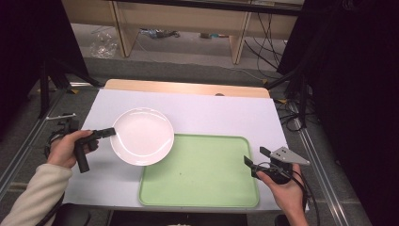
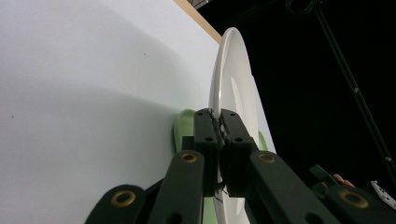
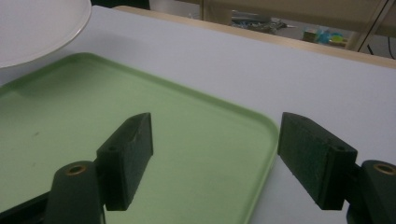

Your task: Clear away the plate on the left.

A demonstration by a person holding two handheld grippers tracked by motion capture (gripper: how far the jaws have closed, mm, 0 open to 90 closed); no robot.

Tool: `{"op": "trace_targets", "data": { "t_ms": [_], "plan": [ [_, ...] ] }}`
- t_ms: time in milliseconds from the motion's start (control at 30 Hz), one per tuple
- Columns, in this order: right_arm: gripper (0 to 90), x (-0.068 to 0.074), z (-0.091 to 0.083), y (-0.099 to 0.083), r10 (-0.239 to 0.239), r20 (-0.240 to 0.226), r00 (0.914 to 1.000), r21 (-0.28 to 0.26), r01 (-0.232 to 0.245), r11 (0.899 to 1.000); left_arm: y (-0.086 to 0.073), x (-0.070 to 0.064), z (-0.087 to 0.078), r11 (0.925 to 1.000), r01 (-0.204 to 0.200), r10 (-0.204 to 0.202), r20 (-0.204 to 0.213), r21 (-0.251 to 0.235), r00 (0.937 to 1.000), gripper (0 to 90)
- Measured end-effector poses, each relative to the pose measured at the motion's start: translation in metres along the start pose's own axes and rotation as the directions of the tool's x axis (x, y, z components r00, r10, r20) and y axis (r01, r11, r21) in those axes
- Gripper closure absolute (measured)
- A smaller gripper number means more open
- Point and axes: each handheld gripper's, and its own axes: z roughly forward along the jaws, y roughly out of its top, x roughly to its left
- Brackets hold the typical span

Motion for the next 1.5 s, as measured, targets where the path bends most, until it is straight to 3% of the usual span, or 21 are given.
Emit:
{"op": "trace_targets", "data": {
  "t_ms": [33,1500],
  "plan": [
    [27.5,0.000,0.000,0.000,-0.001,0.002,1.0000,0.001,0.001,1.000,0.000,-0.001,0.001,1.0000,0.004,-0.004,0.019,0.006,0.9998,86.3],
    [27.5,0.001,-0.001,0.001,-0.004,0.011,0.9999,0.007,0.004,1.000,-0.009,-0.013,0.019,0.9983,-0.016,0.015,0.023,0.056,0.9996,86.1]
  ]
}}
